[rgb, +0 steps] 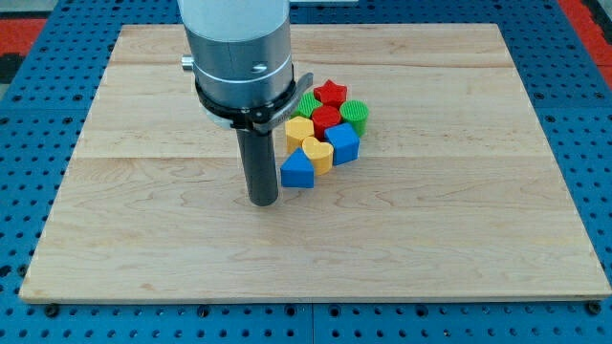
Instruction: Separate the blue triangle from the yellow heart
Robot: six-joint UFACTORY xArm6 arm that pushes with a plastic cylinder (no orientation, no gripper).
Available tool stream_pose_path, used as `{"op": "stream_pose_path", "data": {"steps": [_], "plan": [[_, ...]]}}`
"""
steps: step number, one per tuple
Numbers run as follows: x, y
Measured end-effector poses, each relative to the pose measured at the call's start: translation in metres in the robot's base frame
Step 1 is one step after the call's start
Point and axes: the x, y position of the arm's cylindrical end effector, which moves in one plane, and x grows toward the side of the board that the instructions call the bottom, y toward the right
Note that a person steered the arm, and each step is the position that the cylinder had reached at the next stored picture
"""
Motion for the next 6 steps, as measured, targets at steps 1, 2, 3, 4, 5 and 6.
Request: {"op": "stream_pose_path", "data": {"steps": [1, 2, 3, 4, 5, 6], "plan": [[-0.025, -0.001], [-0.045, -0.001], [-0.047, 0.032], [-0.044, 0.068], [-0.036, 0.093], [-0.02, 0.093]]}}
